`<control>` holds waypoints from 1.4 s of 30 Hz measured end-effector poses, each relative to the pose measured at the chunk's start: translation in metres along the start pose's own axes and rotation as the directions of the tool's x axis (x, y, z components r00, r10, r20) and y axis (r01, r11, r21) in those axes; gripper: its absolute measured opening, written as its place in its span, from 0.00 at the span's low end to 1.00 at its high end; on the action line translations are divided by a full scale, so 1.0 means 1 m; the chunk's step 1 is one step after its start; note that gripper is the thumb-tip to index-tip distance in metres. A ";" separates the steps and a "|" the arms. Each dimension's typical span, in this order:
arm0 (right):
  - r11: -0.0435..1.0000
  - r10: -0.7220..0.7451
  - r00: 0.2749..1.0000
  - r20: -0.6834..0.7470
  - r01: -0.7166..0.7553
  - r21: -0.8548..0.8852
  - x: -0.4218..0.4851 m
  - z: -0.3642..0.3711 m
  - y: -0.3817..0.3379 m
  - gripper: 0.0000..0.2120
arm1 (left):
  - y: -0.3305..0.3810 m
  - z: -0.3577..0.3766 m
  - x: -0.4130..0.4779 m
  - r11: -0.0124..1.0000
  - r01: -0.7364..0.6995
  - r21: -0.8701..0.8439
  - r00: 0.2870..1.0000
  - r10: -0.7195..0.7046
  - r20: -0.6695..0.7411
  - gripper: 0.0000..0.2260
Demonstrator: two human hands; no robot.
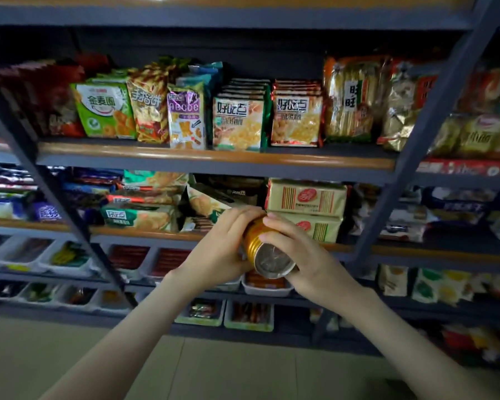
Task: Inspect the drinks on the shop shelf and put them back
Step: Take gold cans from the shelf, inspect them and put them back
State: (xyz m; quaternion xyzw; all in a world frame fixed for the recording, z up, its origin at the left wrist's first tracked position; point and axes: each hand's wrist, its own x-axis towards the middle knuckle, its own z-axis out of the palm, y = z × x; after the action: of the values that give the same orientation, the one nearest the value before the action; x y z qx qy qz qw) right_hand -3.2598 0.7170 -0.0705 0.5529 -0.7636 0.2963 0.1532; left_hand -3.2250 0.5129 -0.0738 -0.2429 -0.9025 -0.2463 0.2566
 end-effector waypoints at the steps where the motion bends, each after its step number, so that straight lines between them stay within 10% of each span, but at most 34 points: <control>1: 0.990 0.085 0.996 -0.020 -0.083 0.116 -0.001 0.004 -0.005 0.38 | -0.001 -0.001 -0.005 0.999 0.035 -0.015 0.999 -0.035 0.034 0.35; 5: 0.747 0.489 0.870 -0.061 -0.382 0.545 -0.003 0.015 -0.021 0.34 | -0.002 -0.001 -0.031 0.918 0.317 -0.238 0.948 -0.295 0.123 0.31; 9: 0.090 0.787 0.605 0.118 -0.303 0.949 -0.006 0.030 -0.020 0.39 | 0.011 0.008 -0.041 0.723 0.448 -0.526 0.865 -0.499 0.051 0.25; 12: -0.280 0.791 0.520 0.322 -0.161 0.946 -0.006 0.037 -0.023 0.47 | 0.022 0.014 -0.040 0.702 0.459 -0.544 0.854 -0.517 0.054 0.27; 17: -0.504 0.742 0.477 0.470 -0.065 0.861 -0.002 0.032 -0.037 0.25 | 0.030 0.014 -0.035 0.676 0.471 -0.567 0.861 -0.493 0.127 0.34; 24: -0.641 0.658 0.424 0.622 -0.116 0.758 -0.008 0.032 -0.038 0.25 | 0.037 0.015 -0.026 0.600 0.502 -0.623 0.819 -0.561 0.119 0.30; 32: -0.566 0.665 0.482 0.570 -0.173 0.806 -0.014 0.034 -0.038 0.28 | 0.050 0.012 -0.022 0.559 0.545 -0.625 0.754 -0.652 0.075 0.25; 37: -0.532 0.710 0.316 0.629 -0.344 0.774 -0.014 0.030 -0.039 0.23 | 0.047 0.005 -0.021 0.596 0.575 -0.561 0.790 -0.583 0.189 0.20; 42: -0.482 0.701 0.127 0.702 -0.641 0.597 -0.005 0.012 -0.035 0.29 | 0.032 -0.010 -0.021 0.910 0.341 -0.238 0.921 -0.271 0.280 0.28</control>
State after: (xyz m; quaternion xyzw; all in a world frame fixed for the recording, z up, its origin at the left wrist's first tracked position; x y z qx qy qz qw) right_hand -3.2237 0.7062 -0.0727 -0.1463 -0.5852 0.6885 -0.4027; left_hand -3.1877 0.5248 -0.0689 -0.1595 -0.9094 -0.3785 0.0657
